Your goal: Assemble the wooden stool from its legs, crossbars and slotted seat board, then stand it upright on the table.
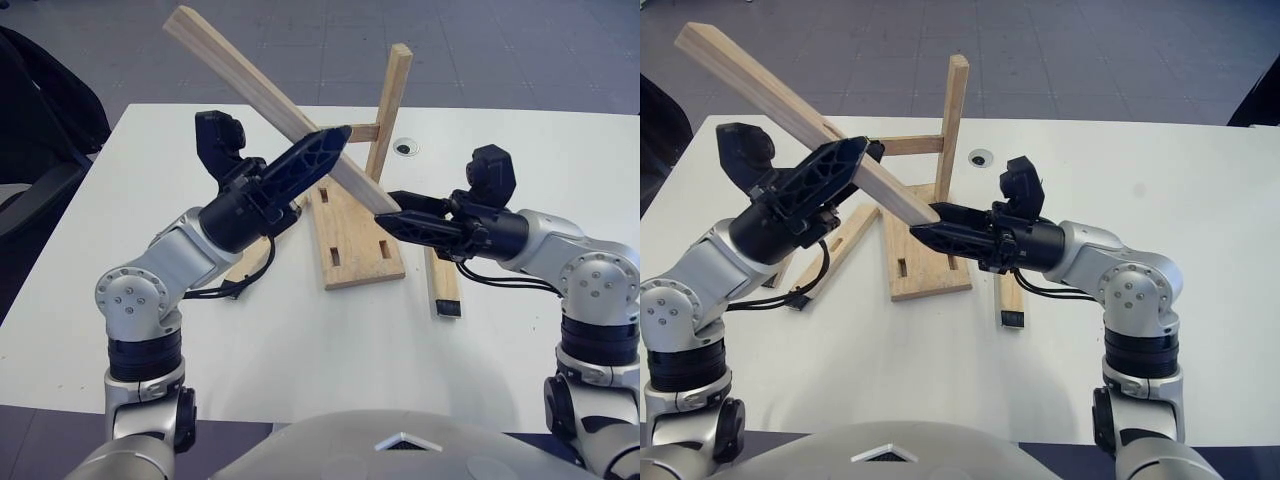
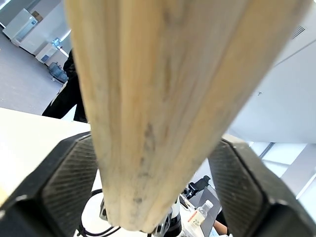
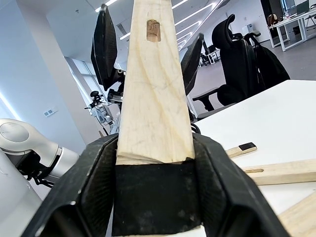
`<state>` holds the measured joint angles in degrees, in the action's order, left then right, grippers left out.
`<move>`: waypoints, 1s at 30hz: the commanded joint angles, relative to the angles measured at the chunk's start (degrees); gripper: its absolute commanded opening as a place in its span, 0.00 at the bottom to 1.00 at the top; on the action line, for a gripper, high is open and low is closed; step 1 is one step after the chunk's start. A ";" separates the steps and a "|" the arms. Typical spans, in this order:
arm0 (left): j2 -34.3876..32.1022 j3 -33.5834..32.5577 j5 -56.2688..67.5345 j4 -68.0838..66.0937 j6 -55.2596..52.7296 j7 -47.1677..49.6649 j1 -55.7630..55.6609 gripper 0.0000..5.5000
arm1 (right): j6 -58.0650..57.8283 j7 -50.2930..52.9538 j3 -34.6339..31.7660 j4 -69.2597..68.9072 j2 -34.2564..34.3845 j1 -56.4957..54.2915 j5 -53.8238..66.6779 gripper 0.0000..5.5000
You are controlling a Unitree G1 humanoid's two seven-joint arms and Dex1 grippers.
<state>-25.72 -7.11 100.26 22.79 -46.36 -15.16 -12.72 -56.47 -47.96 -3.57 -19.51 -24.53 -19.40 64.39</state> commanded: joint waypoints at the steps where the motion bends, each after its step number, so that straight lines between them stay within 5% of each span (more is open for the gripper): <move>1: -1.20 0.41 -1.07 0.53 -1.40 -1.09 0.51 0.54 | -0.26 0.15 -0.02 0.53 0.03 -1.77 1.24 0.38; 6: -0.97 0.09 -1.33 0.18 -0.95 -1.34 0.50 0.42 | -0.37 -0.06 0.73 0.28 -0.33 -1.53 1.30 0.38; 15: -1.43 -0.46 -4.07 -0.68 -1.02 -3.23 1.10 0.41 | -1.44 0.01 0.73 1.06 -1.12 -1.45 2.02 0.38; 24: -2.13 -2.38 -8.41 -3.43 -0.71 -5.20 1.81 0.38 | -0.90 -0.74 1.05 1.97 -3.60 -1.08 -0.88 0.73; 30: -6.50 -8.43 -13.75 -8.72 0.49 -8.95 -0.78 0.38 | 5.85 -5.23 3.83 7.28 -9.85 0.31 -13.27 0.73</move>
<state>-29.92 -13.12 88.83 15.76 -46.76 -22.72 -11.39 -53.41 -52.14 -1.29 -13.95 -32.45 -19.33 55.73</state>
